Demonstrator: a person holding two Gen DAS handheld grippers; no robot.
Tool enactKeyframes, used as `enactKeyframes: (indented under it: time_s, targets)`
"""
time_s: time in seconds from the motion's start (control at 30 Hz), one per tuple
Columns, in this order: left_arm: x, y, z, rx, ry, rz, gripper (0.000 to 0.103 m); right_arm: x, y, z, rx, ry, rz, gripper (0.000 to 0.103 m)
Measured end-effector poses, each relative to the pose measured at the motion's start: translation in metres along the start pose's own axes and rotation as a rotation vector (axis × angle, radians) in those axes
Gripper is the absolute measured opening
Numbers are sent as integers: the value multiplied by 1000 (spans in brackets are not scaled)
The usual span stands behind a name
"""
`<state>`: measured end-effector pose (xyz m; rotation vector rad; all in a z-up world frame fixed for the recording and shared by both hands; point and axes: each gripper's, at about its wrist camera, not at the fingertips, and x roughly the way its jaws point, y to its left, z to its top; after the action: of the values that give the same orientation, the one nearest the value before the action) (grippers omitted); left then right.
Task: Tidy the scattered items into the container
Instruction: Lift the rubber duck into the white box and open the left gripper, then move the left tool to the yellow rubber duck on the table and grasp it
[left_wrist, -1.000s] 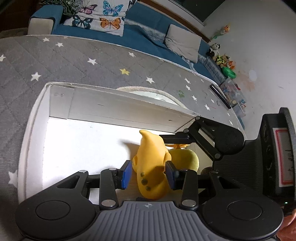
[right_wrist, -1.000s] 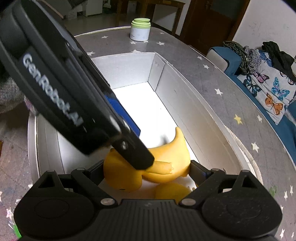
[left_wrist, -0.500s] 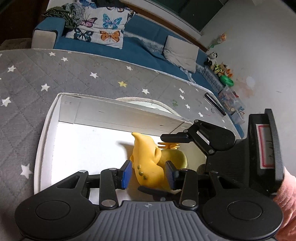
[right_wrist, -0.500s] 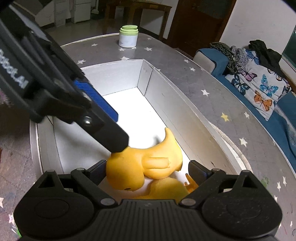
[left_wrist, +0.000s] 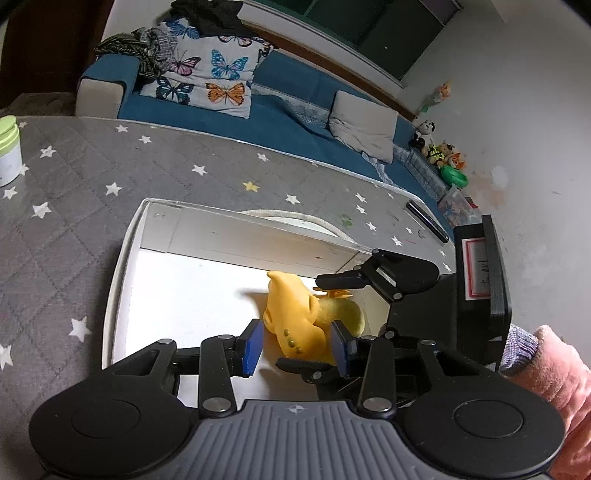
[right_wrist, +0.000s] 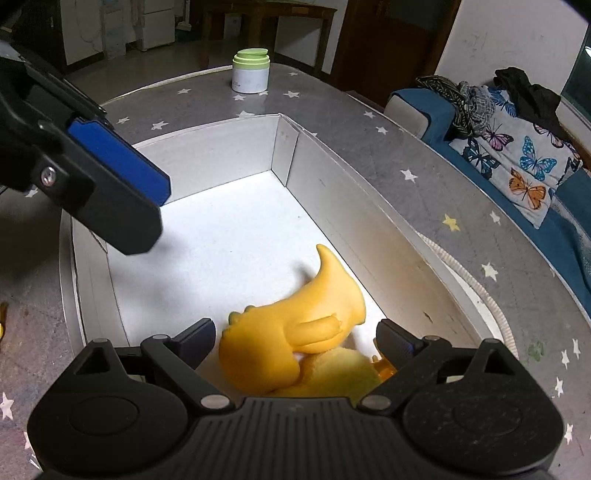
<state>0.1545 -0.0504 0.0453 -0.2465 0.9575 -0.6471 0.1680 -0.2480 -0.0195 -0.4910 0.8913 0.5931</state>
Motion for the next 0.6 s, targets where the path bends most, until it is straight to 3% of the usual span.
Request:
enactKeyframes:
  time_s: [0.3, 0.6]
  targets:
    - [-21, 0, -12, 3, -29, 22, 42, -8, 0, -1, 16, -20, 12, 96]
    - [-60, -16, -51, 45, -86, 74, 42, -71, 42, -21, -16, -187, 12, 100]
